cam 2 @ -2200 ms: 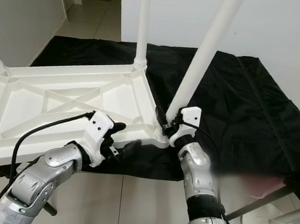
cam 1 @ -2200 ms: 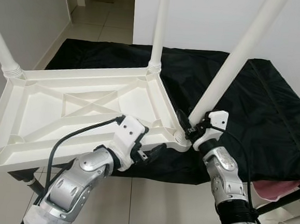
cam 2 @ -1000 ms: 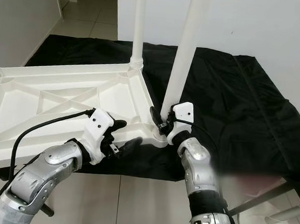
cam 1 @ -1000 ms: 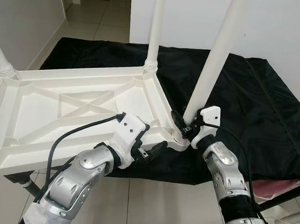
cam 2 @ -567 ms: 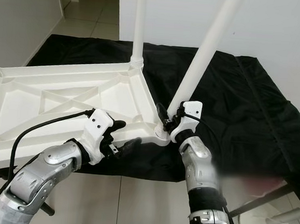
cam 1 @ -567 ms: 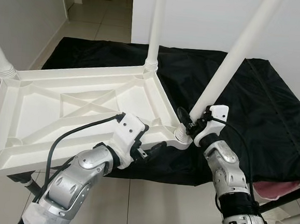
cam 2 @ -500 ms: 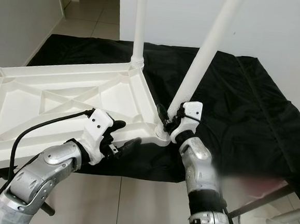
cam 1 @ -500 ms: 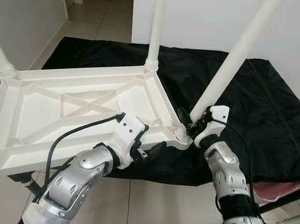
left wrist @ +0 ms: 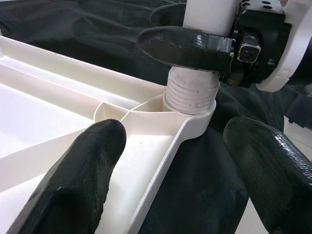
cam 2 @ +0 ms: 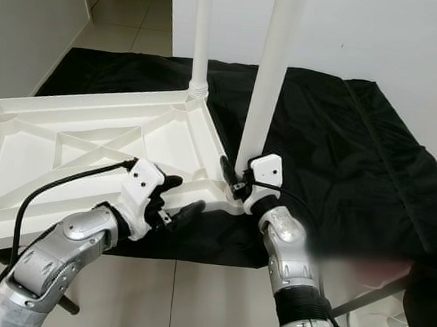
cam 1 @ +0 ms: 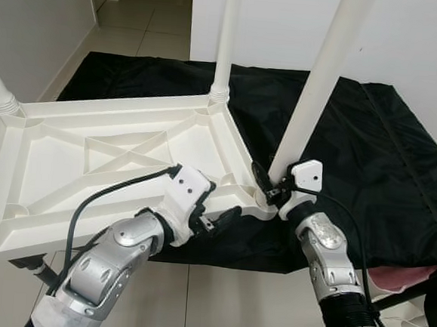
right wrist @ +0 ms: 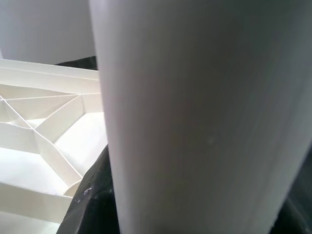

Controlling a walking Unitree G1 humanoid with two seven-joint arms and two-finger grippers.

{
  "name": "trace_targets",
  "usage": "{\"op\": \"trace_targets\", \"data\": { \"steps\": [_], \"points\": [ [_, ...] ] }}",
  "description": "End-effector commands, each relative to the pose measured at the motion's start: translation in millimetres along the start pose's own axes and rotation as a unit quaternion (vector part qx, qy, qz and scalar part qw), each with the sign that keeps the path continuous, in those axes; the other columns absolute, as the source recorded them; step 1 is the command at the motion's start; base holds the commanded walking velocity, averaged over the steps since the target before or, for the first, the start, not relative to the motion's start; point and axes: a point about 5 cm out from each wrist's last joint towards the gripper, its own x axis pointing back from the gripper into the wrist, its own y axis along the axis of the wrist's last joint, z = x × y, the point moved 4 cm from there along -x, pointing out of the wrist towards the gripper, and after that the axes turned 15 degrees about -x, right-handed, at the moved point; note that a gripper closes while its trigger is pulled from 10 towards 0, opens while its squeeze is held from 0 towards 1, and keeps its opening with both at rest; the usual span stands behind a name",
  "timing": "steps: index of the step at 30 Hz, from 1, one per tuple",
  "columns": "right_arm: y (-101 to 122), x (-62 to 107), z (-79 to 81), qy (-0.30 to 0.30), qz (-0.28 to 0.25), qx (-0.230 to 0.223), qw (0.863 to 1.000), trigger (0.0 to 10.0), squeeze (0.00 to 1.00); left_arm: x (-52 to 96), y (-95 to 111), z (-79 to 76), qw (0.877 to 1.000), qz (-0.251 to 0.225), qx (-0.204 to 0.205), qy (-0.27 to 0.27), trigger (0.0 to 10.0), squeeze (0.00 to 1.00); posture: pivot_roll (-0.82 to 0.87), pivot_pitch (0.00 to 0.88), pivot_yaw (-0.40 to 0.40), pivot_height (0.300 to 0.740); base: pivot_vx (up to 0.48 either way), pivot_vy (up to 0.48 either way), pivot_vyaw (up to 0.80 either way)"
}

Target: Building children table

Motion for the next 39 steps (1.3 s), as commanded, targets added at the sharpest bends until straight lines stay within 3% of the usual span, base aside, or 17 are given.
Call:
{"op": "trace_targets", "data": {
  "steps": [1,2,5,21,30,31,34,39],
  "points": [
    [-30,10.5,-8.1,-0.023,0.058,-0.040,0.997,10.0,0.00,-0.5,3,-2.9,1.000,-0.009,-0.004,-0.016,10.0,0.00,0.02,0.050,-0.032,0.740,0.000,0.000,0.00],
    [-34,11.9,-13.6,-0.041,0.060,-0.065,0.995,10.0,0.00,-0.7,4,-2.0,1.000,-0.011,-0.004,-0.014,10.0,0.00,0.02,0.048,-0.033,0.740,0.000,0.000,0.00],
    [-37,13.7,-19.8,-0.061,0.062,-0.086,0.993,10.0,0.00,-1.0,5,-0.8,1.000,-0.013,-0.005,-0.011,10.0,0.00,0.02,0.045,-0.033,0.740,0.000,0.000,0.00],
    [-29,3.0,-21.6,-0.045,0.101,-0.061,0.992,10.0,0.00,-2.1,6,0.9,1.000,-0.018,-0.007,-0.012,10.0,0.00,0.02,0.036,-0.029,0.740,0.000,0.000,0.00],
    [-35,6.7,-24.9,-0.070,0.097,-0.088,0.989,10.0,0.00,-1.7,7,3.4,1.000,-0.020,-0.008,-0.006,10.0,0.00,0.02,0.037,-0.031,0.740,0.000,0.000,0.00],
    [-32,6.7,-24.4,-0.069,0.088,-0.082,0.990,10.0,0.00,-1.5,7,3.5,1.000,-0.020,-0.008,-0.006,10.0,0.00,0.02,0.040,-0.032,0.740,0.000,0.000,0.00],
    [-21,7.4,-14.0,-0.036,0.054,-0.009,0.998,10.0,0.00,-0.7,8,5.4,1.000,-0.022,-0.004,-0.003,10.0,0.00,0.02,0.042,-0.030,0.740,0.000,0.000,0.00],
    [-10,4.7,-9.4,-0.024,0.035,-0.023,0.999,10.0,0.00,0.0,11,7.8,0.999,-0.033,0.008,-0.008,10.0,0.03,0.02,0.043,-0.030,0.740,0.000,0.000,0.00]
  ]
}}
